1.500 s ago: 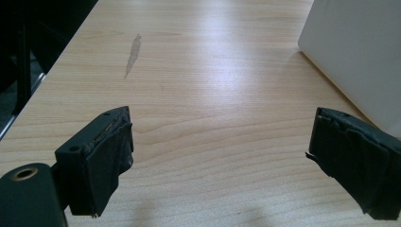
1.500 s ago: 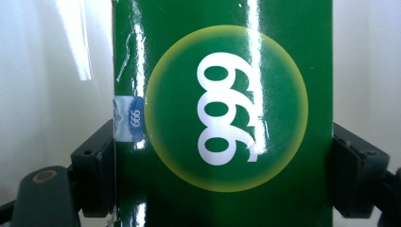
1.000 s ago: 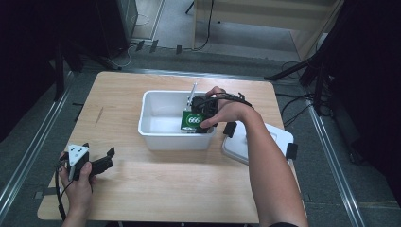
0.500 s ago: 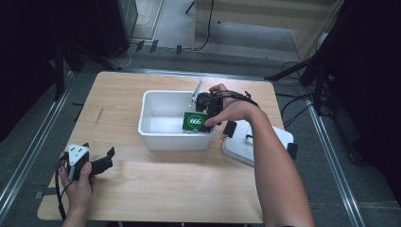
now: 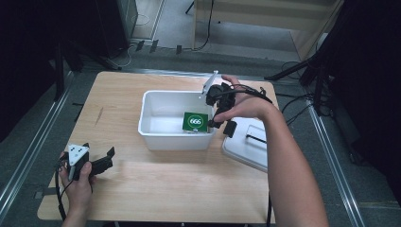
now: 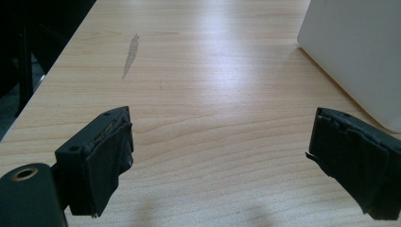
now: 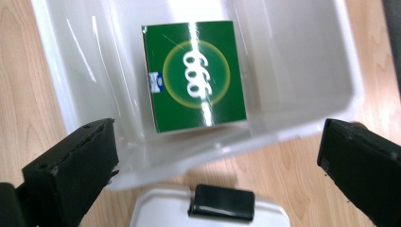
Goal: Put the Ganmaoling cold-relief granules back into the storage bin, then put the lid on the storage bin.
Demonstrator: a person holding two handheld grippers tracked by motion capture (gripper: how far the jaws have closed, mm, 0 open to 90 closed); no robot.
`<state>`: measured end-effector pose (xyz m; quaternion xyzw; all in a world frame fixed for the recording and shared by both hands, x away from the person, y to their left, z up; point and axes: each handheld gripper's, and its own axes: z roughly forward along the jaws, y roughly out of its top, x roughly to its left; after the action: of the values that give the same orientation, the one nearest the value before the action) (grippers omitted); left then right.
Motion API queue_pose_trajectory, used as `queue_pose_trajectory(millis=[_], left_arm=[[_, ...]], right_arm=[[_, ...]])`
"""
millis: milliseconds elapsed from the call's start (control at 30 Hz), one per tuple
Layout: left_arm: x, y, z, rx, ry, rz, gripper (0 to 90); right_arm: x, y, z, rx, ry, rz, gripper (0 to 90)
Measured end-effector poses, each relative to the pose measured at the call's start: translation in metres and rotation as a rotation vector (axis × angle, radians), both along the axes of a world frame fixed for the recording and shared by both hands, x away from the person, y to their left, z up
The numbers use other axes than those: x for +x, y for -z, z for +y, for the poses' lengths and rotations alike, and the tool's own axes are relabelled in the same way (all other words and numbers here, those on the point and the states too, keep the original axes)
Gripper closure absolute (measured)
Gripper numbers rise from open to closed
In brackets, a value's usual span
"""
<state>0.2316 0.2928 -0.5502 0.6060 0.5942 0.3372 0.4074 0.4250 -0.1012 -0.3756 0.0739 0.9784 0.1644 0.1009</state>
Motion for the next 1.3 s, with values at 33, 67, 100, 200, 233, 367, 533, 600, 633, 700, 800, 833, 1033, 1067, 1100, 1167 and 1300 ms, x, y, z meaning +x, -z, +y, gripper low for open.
queue_pose_trajectory(millis=[33, 67, 100, 200, 233, 367, 533, 600, 633, 700, 800, 833, 1033, 1067, 1100, 1167, 1300], left_arm=[[0.0, 0.0, 0.0, 0.0, 0.0, 0.0, 8.1], [0.0, 0.0, 0.0, 0.001, 0.001, 0.001, 8.1], [0.0, 0.0, 0.0, 0.0, 0.002, 0.001, 8.1], [0.0, 0.0, 0.0, -0.003, 0.0, -0.001, 8.1], [0.0, 0.0, 0.0, -0.003, 0.0, 0.0, 8.1], [0.0, 0.0, 0.0, 0.0, 0.001, 0.002, 8.0], [0.0, 0.0, 0.0, 0.003, 0.002, 0.003, 8.1], [0.0, 0.0, 0.0, 0.003, 0.003, 0.003, 8.0], [0.0, 0.0, 0.0, 0.004, 0.003, 0.003, 8.1], [0.0, 0.0, 0.0, 0.006, 0.003, 0.003, 8.1], [0.0, 0.0, 0.0, 0.006, 0.003, 0.007, 8.1], [0.001, 0.0, 0.0, 0.006, 0.002, 0.008, 8.1], [0.0, 0.0, -0.001, 0.009, 0.002, 0.005, 8.1], [0.0, 0.0, -0.001, 0.011, 0.003, 0.006, 8.1], [0.0, 0.0, -0.001, 0.013, 0.004, 0.006, 8.1], [0.0, 0.0, -0.002, 0.015, 0.004, 0.006, 8.1], [0.001, 0.0, -0.002, 0.019, 0.001, 0.012, 8.1]], right_arm=[[0.0, -0.001, -0.003, 0.001, 0.002, -0.003, 0.0], [-0.002, -0.003, -0.006, 0.004, 0.01, -0.001, 0.0], [-0.003, -0.004, -0.009, 0.003, 0.01, -0.006, 0.0], [-0.007, -0.009, -0.02, 0.002, 0.021, -0.017, 0.0], [-0.008, -0.011, -0.024, 0.004, 0.026, -0.019, 0.0], [-0.014, -0.015, -0.04, 0.008, 0.046, -0.025, 0.0], [-0.018, -0.012, -0.063, 0.005, 0.082, -0.032, 0.0], [-0.02, -0.009, -0.073, 0.007, 0.097, -0.031, 0.0], [-0.02, -0.008, -0.076, 0.007, 0.104, -0.03, 0.0], [-0.022, -0.004, -0.085, 0.004, 0.123, -0.029, 0.0], [-0.025, 0.001, -0.095, -0.003, 0.144, -0.026, 0.0], [-0.026, 0.004, -0.098, -0.006, 0.145, -0.028, 0.0], [-0.033, 0.019, -0.115, -0.048, 0.167, -0.045, 0.0], [-0.034, 0.023, -0.118, -0.057, 0.169, -0.045, 0.0], [-0.036, 0.025, -0.121, -0.064, 0.18, -0.043, 0.9], [-0.038, 0.031, -0.128, -0.066, 0.193, -0.048, 3.8], [-0.041, 0.039, -0.139, -0.063, 0.202, -0.065, 14.2]])
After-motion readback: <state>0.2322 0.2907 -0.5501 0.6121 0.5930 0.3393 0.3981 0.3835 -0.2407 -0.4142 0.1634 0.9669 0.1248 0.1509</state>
